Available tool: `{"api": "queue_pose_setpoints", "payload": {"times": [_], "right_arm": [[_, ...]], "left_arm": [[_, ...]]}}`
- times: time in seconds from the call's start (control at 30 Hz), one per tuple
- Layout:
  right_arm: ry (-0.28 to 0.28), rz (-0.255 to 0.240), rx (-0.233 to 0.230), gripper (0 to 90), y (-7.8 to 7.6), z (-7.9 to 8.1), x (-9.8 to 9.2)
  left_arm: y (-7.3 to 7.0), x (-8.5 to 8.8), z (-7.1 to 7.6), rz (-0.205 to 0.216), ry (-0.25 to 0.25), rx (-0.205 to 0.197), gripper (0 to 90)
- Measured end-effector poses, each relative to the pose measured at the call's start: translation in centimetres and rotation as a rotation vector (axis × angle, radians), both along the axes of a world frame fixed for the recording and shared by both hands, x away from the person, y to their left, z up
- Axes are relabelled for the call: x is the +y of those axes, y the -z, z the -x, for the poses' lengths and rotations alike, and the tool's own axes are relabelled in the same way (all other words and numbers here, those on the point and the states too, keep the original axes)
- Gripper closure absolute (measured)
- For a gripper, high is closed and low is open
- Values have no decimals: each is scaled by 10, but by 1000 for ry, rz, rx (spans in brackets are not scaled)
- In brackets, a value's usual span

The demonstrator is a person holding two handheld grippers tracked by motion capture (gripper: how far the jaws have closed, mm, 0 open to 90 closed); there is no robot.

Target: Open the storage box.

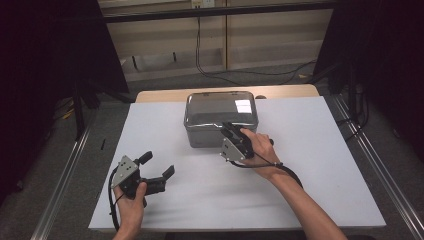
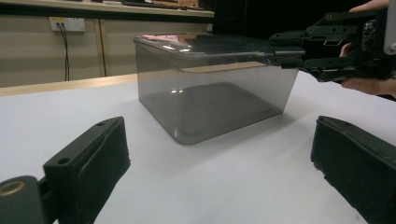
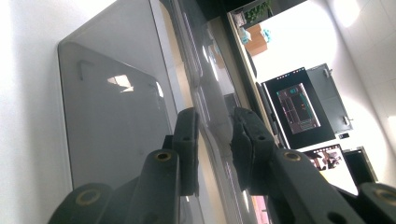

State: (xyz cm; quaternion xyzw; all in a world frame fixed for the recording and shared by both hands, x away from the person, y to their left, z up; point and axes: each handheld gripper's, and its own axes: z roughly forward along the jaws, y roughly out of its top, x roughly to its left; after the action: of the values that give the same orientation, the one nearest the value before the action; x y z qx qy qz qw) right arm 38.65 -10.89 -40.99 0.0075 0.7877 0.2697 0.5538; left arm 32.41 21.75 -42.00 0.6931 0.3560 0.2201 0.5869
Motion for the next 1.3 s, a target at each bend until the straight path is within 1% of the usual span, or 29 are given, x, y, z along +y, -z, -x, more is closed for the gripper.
{"api": "queue_pose_setpoints", "payload": {"times": [0.03,0.07,0.13,0.17,0.2,0.23,0.27,0.3,0.33,0.37,0.4,0.43,0.5,0.53,0.63,0.67,0.73,0.8,0.87,0.93,0.97,1.03,1.07,1.1,1.13,1.2,1.27,1.3], "right_arm": [[-1,2,0,724,0,0,0],[-2,5,-1,724,0,0,0],[-3,4,-3,724,0,0,0],[-3,3,-5,725,0,0,0],[-4,3,-7,725,0,0,0],[-3,2,-7,725,0,0,0],[-2,1,-7,726,-1,0,0],[-2,-1,-5,725,-1,0,0],[-3,-2,-5,725,-2,0,0],[-1,-8,-4,726,-2,0,0],[-3,-6,-5,727,-3,-1,0],[-3,-7,-7,727,-3,-1,0],[-4,-9,-10,728,-4,-1,0],[-2,-14,-9,728,-5,-1,0],[-3,-17,-6,728,-5,-1,-1],[-6,-12,-8,728,-5,-1,-1],[-5,-12,-6,727,-5,-1,-1],[-5,-14,-3,725,-5,-1,-1],[-5,-15,-4,726,-5,-1,-1],[-7,-16,-4,725,-5,-2,-1],[-6,-19,-3,725,-6,-2,-1],[-5,-24,-4,726,-7,-2,-1],[-5,-23,-3,727,-8,-2,-1],[-6,-21,-3,727,-8,-2,-1],[-6,-22,-3,727,-8,-2,-1],[-5,-26,-2,726,-9,-2,-1],[-8,-29,-4,727,-10,-3,-2],[-5,-32,-4,727,-10,-2,-2]], "left_arm": [[0,-1,-2,-13,-3,2,41],[0,-2,-4,-14,0,0,41],[-1,-5,-9,-32,-6,-8,40],[0,-6,-11,-39,1,-15,39],[0,-7,-13,-40,-1,-19,39],[0,-8,-15,-48,0,-17,38],[0,-10,-18,-44,8,-11,37],[0,-11,-20,-57,15,-8,36],[0,-13,-22,-45,12,-8,36],[0,-14,-24,-38,19,-11,35],[0,-16,-26,-43,28,-15,36],[0,-17,-28,-54,24,-20,36],[0,-19,-33,-59,19,-41,33],[-1,-20,-35,-68,13,-46,29],[-2,-21,-43,-63,11,-57,18],[-3,-22,-46,-50,4,-55,19],[-3,-23,-52,-46,0,-48,17],[-4,-24,-58,-47,-11,-55,17],[-5,-26,-64,-57,-6,-64,18],[-5,-28,-69,-51,0,-58,19],[-5,-29,-71,-54,9,-60,19],[-6,-32,-74,-58,13,-62,24],[-6,-33,-76,-48,13,-67,25],[-7,-33,-78,-60,7,-69,27],[-8,-34,-80,-60,1,-64,25],[-8,-36,-85,-61,7,-67,24],[-9,-37,-90,-76,3,-78,26],[-8,-37,-93,-74,6,-78,29]]}}
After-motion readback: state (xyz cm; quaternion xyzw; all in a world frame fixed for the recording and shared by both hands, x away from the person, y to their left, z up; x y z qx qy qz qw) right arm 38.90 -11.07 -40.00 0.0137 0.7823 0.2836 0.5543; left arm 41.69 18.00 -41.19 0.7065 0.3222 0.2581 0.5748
